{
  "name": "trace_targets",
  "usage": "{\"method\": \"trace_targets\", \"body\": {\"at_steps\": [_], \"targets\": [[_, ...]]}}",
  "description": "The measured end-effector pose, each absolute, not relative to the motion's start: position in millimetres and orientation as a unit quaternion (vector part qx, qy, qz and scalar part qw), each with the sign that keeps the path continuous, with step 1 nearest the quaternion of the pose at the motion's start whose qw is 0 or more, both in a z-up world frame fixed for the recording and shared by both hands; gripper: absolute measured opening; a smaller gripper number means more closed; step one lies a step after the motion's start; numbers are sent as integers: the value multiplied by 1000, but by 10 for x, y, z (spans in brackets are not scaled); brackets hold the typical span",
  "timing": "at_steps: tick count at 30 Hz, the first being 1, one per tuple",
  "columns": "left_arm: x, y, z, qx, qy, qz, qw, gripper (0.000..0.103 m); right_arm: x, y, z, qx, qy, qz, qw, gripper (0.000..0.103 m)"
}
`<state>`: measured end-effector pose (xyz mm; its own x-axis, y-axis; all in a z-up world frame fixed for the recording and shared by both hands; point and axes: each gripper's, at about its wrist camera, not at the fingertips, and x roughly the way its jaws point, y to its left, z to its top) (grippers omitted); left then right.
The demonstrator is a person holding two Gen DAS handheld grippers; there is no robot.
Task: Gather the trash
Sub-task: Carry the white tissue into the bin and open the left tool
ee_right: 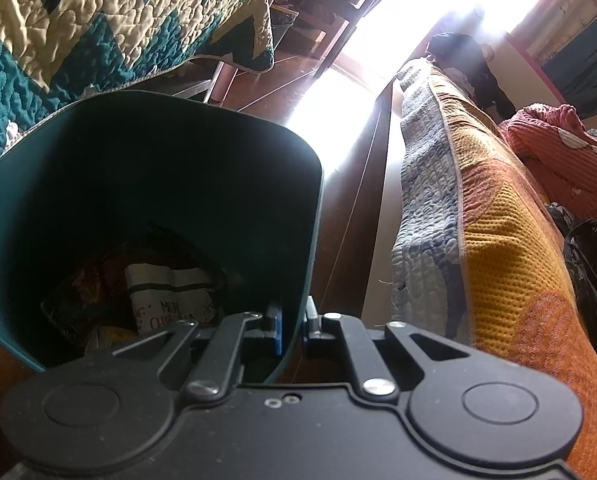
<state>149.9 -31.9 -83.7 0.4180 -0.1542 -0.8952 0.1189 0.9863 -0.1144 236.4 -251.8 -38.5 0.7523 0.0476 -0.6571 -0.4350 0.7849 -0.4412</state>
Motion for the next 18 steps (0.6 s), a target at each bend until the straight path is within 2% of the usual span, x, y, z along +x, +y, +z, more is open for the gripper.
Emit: {"method": "trace_targets", "body": {"at_steps": [11,14,18], "targets": [[1560,-488,480,-37,427,-148,891,1,2339,-2495,-386,-305,319,139,886,7],[1661,-640,719,-31,393,-172,903,1,2328,-2482,-381,-308,316,141,886,7],[1907,-947,722,-26,371,-196,907,1,2326,-2464,-372,-312,314,143,885,7]]}}
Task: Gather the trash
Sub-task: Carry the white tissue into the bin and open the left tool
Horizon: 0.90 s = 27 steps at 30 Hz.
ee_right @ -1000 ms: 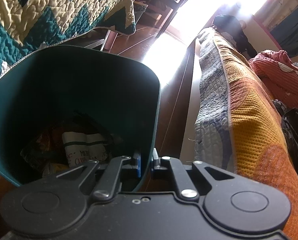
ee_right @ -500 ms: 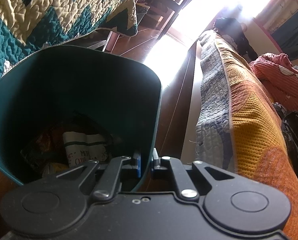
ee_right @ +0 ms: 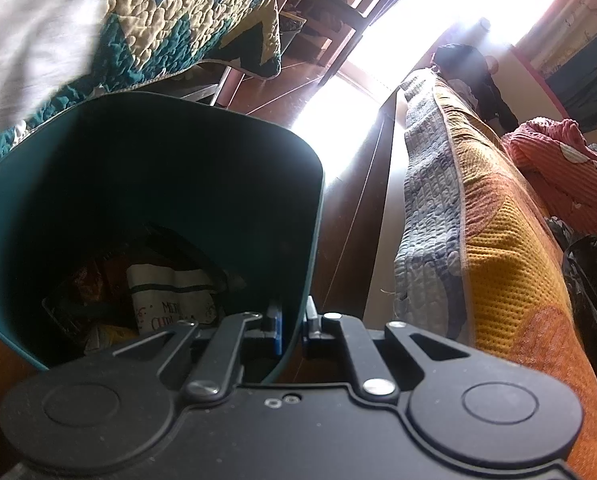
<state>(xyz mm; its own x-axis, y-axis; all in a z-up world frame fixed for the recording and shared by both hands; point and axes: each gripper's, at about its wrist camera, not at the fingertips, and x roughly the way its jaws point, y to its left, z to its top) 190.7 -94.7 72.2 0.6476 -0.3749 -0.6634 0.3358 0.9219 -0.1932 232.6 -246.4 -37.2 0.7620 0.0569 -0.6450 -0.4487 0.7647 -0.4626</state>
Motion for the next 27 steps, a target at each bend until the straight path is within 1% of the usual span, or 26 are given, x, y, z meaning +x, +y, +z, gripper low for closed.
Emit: {"method": "trace_targets", "body": {"at_steps": [3,7,10,15,22,27], "targets": [[2120,-1153,563,-34,384,-207,899,1,2310,-2457,-376,-316,312,144,884,7],[2339,-1390,217,-8,408,-202,890,1,2293,-2461,-381,-317,312,147,884,7],[2523,-1474,-75,-13,444,-191,876,1,2286,-2472,-377,-315,312,150,883,7],[2711,-1520,-390,-23,472,-170,865,1,2296,-2500,-384,-313,314,150,884,7],[2756,-1391,-497,-30,492,-157,856,2,2292,-2517,-399,-313,316,148,883,7],[2631,-1253,-376,-31,479,-168,861,8,2261,-2527,-413,-321,321,147,879,8]]}}
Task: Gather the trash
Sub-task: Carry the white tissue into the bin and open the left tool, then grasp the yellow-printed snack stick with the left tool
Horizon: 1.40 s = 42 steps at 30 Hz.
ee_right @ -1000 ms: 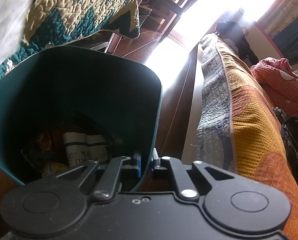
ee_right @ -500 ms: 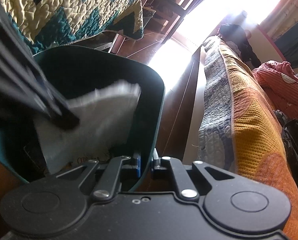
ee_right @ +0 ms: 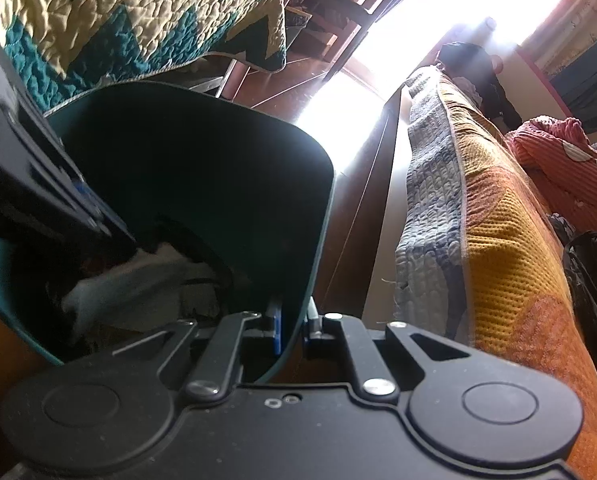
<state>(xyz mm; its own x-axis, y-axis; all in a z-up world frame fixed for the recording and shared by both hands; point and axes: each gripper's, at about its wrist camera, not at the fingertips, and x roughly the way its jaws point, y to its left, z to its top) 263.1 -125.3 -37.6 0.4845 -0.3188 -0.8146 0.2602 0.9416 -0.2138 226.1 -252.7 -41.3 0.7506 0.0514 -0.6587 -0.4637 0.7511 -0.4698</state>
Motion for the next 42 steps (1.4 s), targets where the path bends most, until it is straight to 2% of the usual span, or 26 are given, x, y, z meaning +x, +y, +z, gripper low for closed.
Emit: {"method": "trace_targets", "body": {"at_steps": [7,8,10,11,12,14,18,21,25,33,37,42], "targets": [[2379,-935,-92,-31,451,-187,872,9,2241,-2559,-461,-330,326,130,877,8],[2333,-872,-53,-29,448,-187,874,10,2238,-2558,-461,-332,325,130,876,8],[2221,-719,23,-22,442,-186,877,20,2218,-2545,-467,-345,318,132,873,8],[2148,-627,55,-17,437,-182,881,34,2207,-2544,-466,-350,316,135,871,8],[2083,-544,75,-12,433,-178,884,56,2202,-2554,-461,-352,315,136,871,8],[1913,-376,93,4,421,-160,893,77,2219,-2586,-457,-350,319,131,871,8],[1708,-198,-52,38,434,-147,888,78,2271,-2695,-448,-336,335,121,872,8],[1669,-177,-359,58,463,-141,873,79,2274,-2750,-446,-335,338,114,872,8],[1698,-428,-922,176,464,-149,855,79,2249,-2753,-456,-343,338,119,869,9],[1972,-789,-1928,302,472,-254,788,79,2238,-2702,-441,-351,335,123,866,9],[2269,-797,-2220,322,486,-269,767,79,2278,-2717,-426,-341,344,122,866,10],[2402,-873,-2559,399,481,-291,725,79,2298,-2736,-437,-346,347,126,863,10]]}}
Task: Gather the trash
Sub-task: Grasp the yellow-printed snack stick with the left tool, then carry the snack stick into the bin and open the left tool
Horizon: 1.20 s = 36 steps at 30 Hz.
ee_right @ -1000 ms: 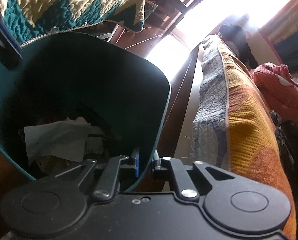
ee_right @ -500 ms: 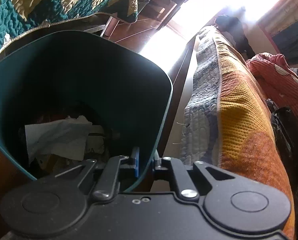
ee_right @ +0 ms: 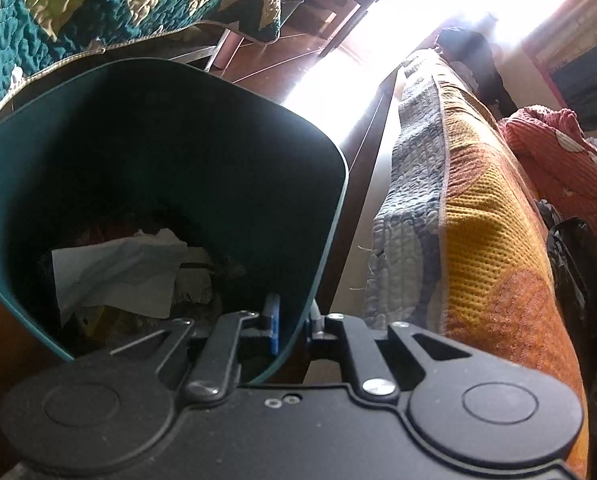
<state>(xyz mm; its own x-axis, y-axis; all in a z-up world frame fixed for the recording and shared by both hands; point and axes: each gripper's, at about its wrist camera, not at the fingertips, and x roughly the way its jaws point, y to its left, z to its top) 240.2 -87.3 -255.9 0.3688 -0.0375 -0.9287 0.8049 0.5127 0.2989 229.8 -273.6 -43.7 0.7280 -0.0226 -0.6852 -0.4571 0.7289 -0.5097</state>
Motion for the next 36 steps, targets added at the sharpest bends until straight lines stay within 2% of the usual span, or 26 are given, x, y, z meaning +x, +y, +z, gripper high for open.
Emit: {"method": "trace_targets", "body": {"at_steps": [7,12,17,19,20,21,22,29,36], "targets": [[2682,-935,-2831,375,554,-279,689,78,2286,-2809,-483,-333,356,127,864,11],[2823,-974,-2846,349,570,-266,695,77,2296,-2904,-539,-311,370,124,866,11],[2840,-971,-2949,337,599,-255,680,71,2336,-2959,-548,-287,378,128,871,11],[2821,-971,-2954,333,599,-251,683,67,2332,-2952,-551,-289,374,128,872,11],[2809,-968,-2947,330,598,-244,689,60,2335,-2952,-548,-288,374,129,872,11],[2794,-957,-2936,322,597,-238,695,45,2338,-2956,-547,-285,374,128,873,10],[2798,-941,-2925,310,601,-234,699,39,2341,-2962,-546,-283,375,128,873,10],[2635,-922,-2893,285,609,-227,705,20,2350,-2960,-545,-278,375,122,876,10],[2546,-638,-2671,160,642,-190,725,7,2356,-2957,-545,-270,373,115,880,10]]}}
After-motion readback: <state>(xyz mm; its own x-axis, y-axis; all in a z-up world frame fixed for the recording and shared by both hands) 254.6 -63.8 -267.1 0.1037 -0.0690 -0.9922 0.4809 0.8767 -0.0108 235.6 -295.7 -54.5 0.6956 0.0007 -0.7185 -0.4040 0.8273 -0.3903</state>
